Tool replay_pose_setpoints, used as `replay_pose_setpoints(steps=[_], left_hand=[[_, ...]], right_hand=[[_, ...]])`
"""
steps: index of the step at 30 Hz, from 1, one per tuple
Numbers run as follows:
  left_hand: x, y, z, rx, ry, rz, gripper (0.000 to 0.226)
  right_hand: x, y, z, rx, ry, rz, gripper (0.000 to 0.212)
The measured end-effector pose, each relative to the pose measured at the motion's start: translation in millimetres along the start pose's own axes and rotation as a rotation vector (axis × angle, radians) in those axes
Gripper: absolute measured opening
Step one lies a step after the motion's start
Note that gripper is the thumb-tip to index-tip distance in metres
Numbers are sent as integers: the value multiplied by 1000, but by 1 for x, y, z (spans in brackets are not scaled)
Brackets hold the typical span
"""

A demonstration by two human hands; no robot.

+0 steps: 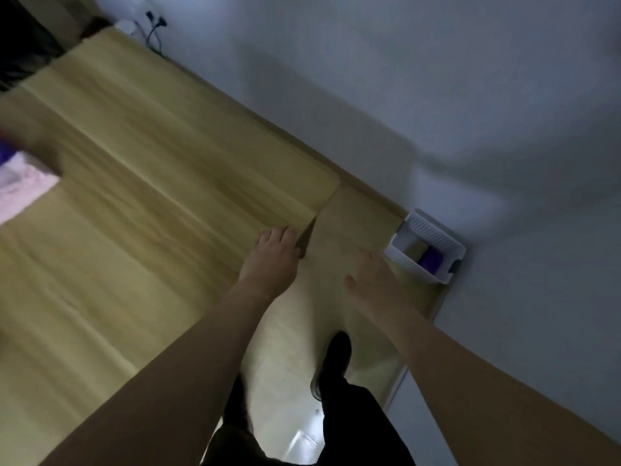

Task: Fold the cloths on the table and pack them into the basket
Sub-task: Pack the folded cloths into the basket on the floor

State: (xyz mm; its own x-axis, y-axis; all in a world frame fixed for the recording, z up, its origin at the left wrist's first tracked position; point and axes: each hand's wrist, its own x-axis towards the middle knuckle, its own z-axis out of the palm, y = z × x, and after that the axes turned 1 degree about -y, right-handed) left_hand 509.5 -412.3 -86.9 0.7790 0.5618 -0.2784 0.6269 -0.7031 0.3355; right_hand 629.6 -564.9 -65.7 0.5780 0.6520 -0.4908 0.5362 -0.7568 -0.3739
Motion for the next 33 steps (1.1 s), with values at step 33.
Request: replay_pose_setpoints(steps=[33], left_hand=[[-304,-507,-61,-186,467,-871,61]], right_hand=[[-67,-472,304,-2,-310,-310,53]])
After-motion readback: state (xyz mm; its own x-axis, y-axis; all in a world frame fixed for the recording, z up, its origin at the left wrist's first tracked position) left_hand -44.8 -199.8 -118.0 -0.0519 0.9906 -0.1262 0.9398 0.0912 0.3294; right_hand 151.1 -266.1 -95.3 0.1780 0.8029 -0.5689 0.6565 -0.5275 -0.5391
